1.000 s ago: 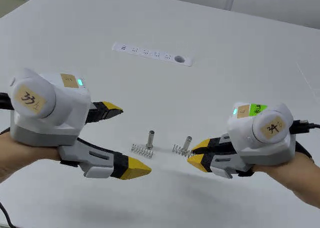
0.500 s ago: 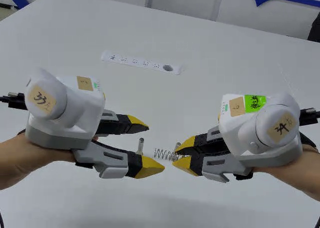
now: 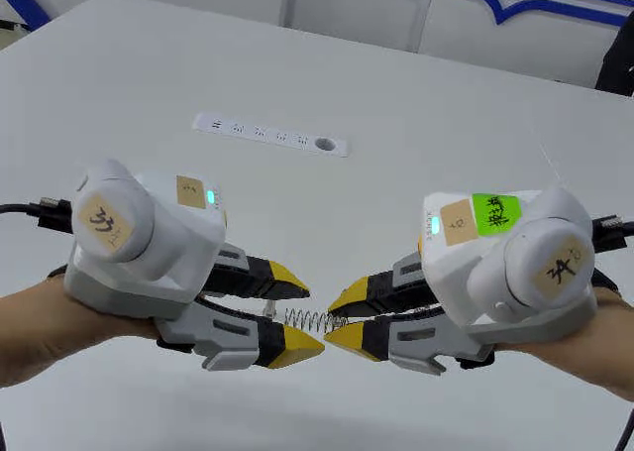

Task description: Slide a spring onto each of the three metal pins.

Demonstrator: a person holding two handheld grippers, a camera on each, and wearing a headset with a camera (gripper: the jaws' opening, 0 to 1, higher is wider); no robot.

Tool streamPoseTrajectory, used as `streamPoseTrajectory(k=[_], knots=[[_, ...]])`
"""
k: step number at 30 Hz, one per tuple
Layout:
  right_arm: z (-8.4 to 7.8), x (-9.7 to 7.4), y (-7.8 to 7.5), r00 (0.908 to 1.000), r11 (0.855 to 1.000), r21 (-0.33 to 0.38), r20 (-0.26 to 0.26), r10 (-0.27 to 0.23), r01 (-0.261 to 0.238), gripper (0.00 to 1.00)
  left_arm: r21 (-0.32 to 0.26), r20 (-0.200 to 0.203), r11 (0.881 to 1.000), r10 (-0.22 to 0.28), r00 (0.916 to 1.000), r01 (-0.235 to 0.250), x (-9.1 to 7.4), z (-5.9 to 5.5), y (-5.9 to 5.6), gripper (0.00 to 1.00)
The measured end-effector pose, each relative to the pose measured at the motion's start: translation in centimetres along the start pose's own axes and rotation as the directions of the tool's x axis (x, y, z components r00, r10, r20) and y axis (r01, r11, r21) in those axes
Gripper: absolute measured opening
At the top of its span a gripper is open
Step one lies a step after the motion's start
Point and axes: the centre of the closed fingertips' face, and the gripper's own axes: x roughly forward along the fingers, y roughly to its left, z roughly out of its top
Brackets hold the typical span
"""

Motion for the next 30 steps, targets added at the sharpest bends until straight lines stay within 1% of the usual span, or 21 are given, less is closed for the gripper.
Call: streamPoseTrajectory(k=[3, 5, 9, 13, 18, 20, 21, 23, 26, 30], knots=[[0.0, 0.0, 0.0, 1.0000, 1.000, -0.008, -0.001, 0.000, 0.000, 0.10, 0.016, -0.021, 1.000, -0.002, 0.9998, 0.002, 0.1, -0.3, -0.1, 0.29], [0.1, 0.0, 0.0, 1.0000, 1.000, -0.002, 0.002, 0.002, -0.002, 0.10, 0.021, -0.031, 1.000, -0.001, 0.9995, 0.001, 0.1, -0.5, -0.1, 0.26], [0.1, -0.2, 0.0, 1.0000, 1.000, -0.002, 0.004, 0.002, -0.002, 0.10, 0.037, -0.036, 0.999, -0.001, 0.9994, 0.003, 0.2, -0.6, -0.2, 0.22], [0.0, -0.3, 0.0, 1.0000, 1.000, -0.004, -0.001, -0.001, 0.001, 0.10, 0.064, -0.056, 0.998, -0.003, 0.9984, 0.007, 0.3, -0.9, -0.2, 0.18], [-0.1, -0.3, 0.0, 1.0000, 1.000, -0.006, -0.007, -0.005, 0.005, 0.10, 0.075, -0.062, 0.997, -0.011, 0.9980, 0.016, 0.4, -1.0, -0.3, 0.13], [-0.1, -0.3, 0.0, 1.0000, 1.000, -0.007, -0.008, -0.004, 0.004, 0.10, 0.098, -0.075, 0.995, -0.015, 0.9971, 0.022, 0.4, -1.1, -0.5, 0.12], [-0.1, -0.3, 0.1, 1.0000, 1.000, -0.008, -0.009, 0.000, 0.000, 0.10, 0.098, -0.080, 0.995, -0.021, 0.9966, 0.029, 0.4, -1.1, -0.6, 0.11], [-0.2, -0.2, 0.2, 0.9999, 1.000, -0.021, -0.012, -0.002, 0.002, 0.10, 0.096, -0.083, 0.995, -0.021, 0.9963, 0.029, 0.5, -1.2, -0.6, 0.11], [-0.2, -0.1, 0.1, 0.9999, 1.000, -0.020, -0.011, -0.006, 0.006, 0.11, 0.087, -0.082, 0.996, -0.022, 0.9964, 0.029, 0.5, -1.4, -0.5, 0.11], [-0.2, 0.0, 0.1, 1.0000, 1.000, -0.022, 0.002, -0.003, 0.003, 0.11, 0.093, -0.078, 0.995, -0.022, 0.9967, 0.029, 0.4, -1.4, -0.6, 0.10]])
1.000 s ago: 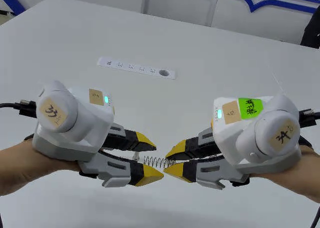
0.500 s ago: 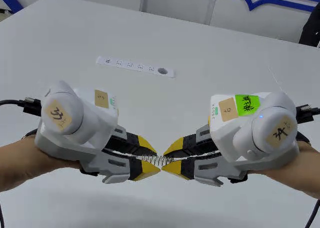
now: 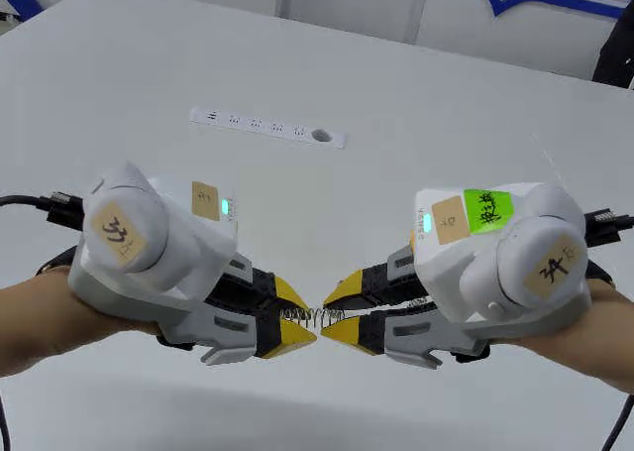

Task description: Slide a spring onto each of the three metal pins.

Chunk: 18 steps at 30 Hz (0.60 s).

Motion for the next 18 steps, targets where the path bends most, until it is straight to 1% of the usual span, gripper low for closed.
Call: streamPoseTrajectory(k=[2, 6, 8, 12, 13, 14, 15, 17, 18], knots=[[0.0, 0.0, 0.0, 1.0000, 1.000, -0.002, 0.007, 0.000, 0.000, 0.12, -0.002, 0.003, 1.000, -0.001, 1.0000, 0.001, -0.1, 0.0, 0.0, 0.10], [-0.2, 0.0, 0.0, 0.9997, 1.000, 0.027, 0.022, 0.011, -0.012, 0.12, 0.001, 0.008, 1.000, -0.010, 0.9999, 0.009, -0.1, 0.1, -0.2, 0.10], [-0.6, 0.1, 0.0, 0.9997, 0.999, 0.050, 0.016, 0.018, -0.019, 0.12, 0.001, 0.009, 1.000, -0.012, 0.9999, 0.012, -0.1, 0.1, -0.3, 0.10], [-1.0, 0.0, -0.1, 0.9995, 0.996, 0.083, 0.026, 0.018, -0.020, 0.12, 0.001, 0.014, 1.000, -0.019, 0.9997, 0.019, -0.2, 0.2, -0.3, 0.10], [-1.1, 0.0, 0.0, 0.9993, 0.994, 0.109, 0.027, 0.026, -0.029, 0.12, 0.004, 0.017, 1.000, -0.018, 0.9997, 0.018, -0.2, 0.3, -0.3, 0.10], [-1.1, 0.0, -0.2, 0.9993, 0.994, 0.108, 0.033, 0.019, -0.022, 0.12, 0.004, 0.018, 1.000, -0.018, 0.9997, 0.018, -0.3, 0.3, -0.3, 0.10], [-0.9, -0.1, -0.2, 0.9985, 0.992, 0.123, 0.052, 0.018, -0.024, 0.12, 0.003, 0.020, 1.000, -0.018, 0.9996, 0.018, -0.3, 0.4, -0.3, 0.10], [-0.3, -0.2, -0.1, 0.9952, 0.988, 0.151, 0.094, 0.028, -0.042, 0.12, 0.003, 0.020, 1.000, -0.019, 0.9996, 0.019, -0.3, 0.4, -0.3, 0.10], [-0.2, -0.3, -0.1, 0.9947, 0.987, 0.154, 0.099, 0.030, -0.045, 0.12, 0.004, 0.018, 1.000, -0.021, 0.9996, 0.021, -0.3, 0.3, -0.3, 0.10]])
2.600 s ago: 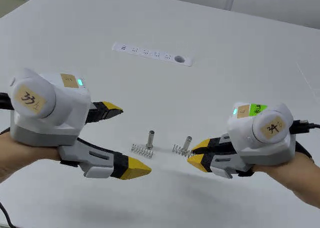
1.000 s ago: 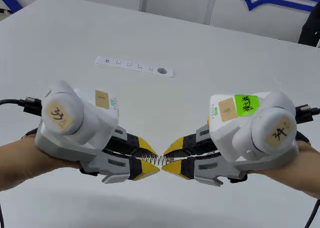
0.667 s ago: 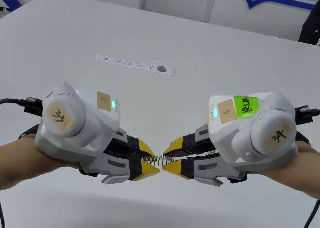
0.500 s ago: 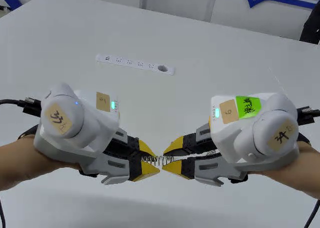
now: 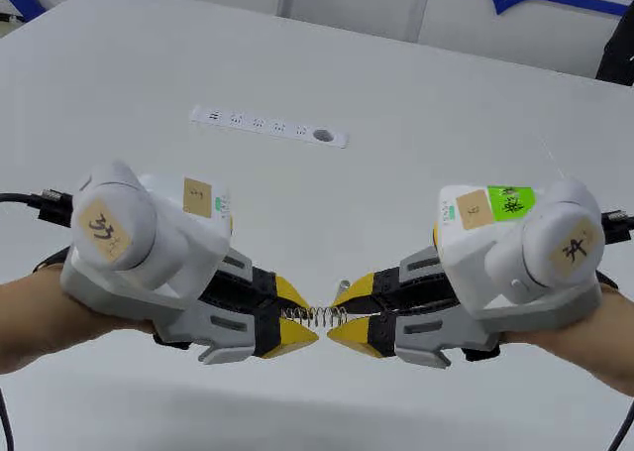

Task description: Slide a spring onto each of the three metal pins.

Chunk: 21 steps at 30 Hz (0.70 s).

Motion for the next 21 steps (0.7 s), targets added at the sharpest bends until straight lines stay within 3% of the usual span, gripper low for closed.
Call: streamPoseTrajectory(k=[7, 12, 21], knots=[[0.1, -0.2, 0.5, 0.9997, 0.999, -0.021, -0.004, 0.026, -0.026, 0.11, 0.012, -0.016, 1.000, -0.012, 0.9998, 0.012, 0.2, -0.3, -0.4, 0.10], [1.5, -0.6, 1.0, 0.9950, 0.998, 0.014, 0.073, 0.068, -0.069, 0.11, 0.020, -0.034, 1.000, -0.015, 0.9993, 0.016, 0.6, -0.9, -0.6, 0.10], [1.8, -0.5, 1.2, 0.9923, 0.995, 0.031, 0.087, 0.088, -0.091, 0.11, -0.010, -0.020, 1.000, -0.020, 0.9996, 0.020, 0.7, -0.9, -0.7, 0.10]])
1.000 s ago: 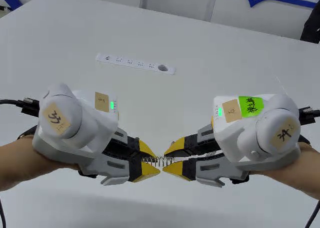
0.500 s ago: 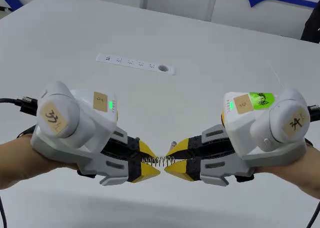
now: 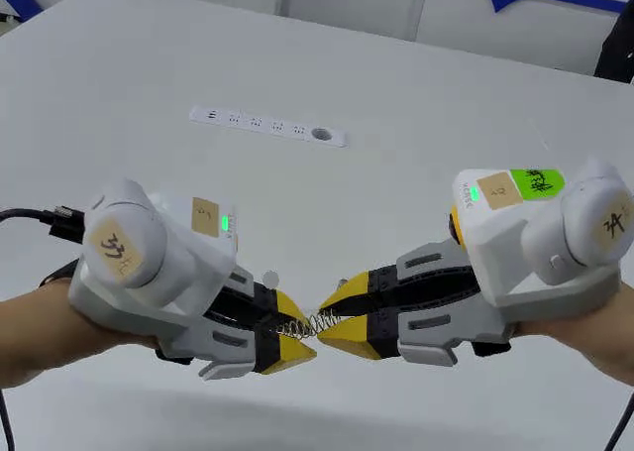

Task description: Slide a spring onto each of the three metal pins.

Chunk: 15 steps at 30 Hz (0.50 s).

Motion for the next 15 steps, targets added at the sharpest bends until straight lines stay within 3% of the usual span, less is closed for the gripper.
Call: streamPoseTrajectory(k=[15], knots=[[1.5, 0.6, 0.4, 0.9981, 1.000, 0.023, 0.059, 0.019, -0.021, 0.11, 0.004, -0.006, 1.000, -0.002, 1.0000, 0.002, 0.3, -0.3, -0.4, 0.10]])
